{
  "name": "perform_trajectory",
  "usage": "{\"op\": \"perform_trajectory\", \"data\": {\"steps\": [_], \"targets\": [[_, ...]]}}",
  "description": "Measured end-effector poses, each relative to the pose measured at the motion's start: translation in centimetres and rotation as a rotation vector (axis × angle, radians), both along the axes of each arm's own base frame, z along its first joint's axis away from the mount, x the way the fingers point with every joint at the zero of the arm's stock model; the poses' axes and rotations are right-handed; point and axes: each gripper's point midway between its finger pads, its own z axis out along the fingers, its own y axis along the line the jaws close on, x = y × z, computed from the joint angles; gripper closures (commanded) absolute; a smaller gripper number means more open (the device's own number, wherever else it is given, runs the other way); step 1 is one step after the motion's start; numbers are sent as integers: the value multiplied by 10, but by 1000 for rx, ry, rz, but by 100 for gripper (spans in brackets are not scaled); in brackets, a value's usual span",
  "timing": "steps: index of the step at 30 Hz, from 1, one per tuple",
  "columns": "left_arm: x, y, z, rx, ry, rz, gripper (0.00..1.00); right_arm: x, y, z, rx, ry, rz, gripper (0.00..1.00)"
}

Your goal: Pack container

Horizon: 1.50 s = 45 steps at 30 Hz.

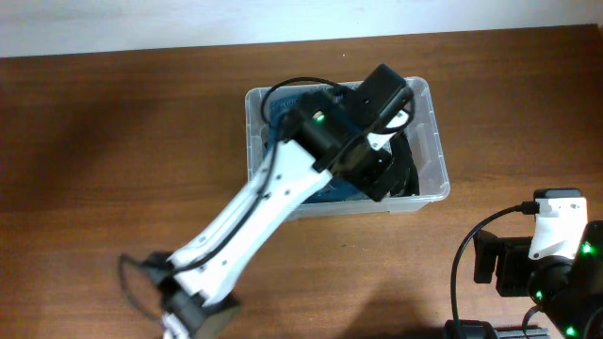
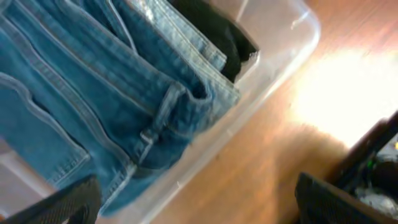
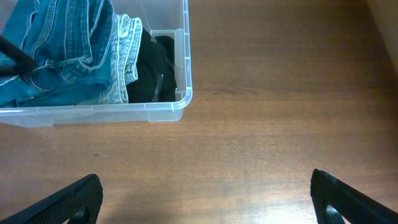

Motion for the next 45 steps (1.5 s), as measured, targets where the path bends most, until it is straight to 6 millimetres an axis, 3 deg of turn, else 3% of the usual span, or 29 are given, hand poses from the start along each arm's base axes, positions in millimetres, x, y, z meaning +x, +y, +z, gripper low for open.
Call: {"op": "perform_trajectory", "data": {"steps": [6,13,20,23,30,38,45], "targets": [[-26,48,19,-33,-53,19,1,0,0,0,0,0,-1,2],[-55,105,16,-61,-114,65,1,0,0,0,0,-1,0,2],[-49,159,2,-215,-245,205,1,0,0,0,0,-3,0,2],[-44,192,-14,-275,-291,304,1,0,0,0,0,-2,0,2],[-52,246,-45,-373,-418,459,1,0,0,0,1,0,-1,2],[-66,263,-64,-410,-516,500,1,0,0,0,0,0,-1,2],[-54,275,-74,-383,-582,552,1,0,0,0,1,0,-1,2]]}}
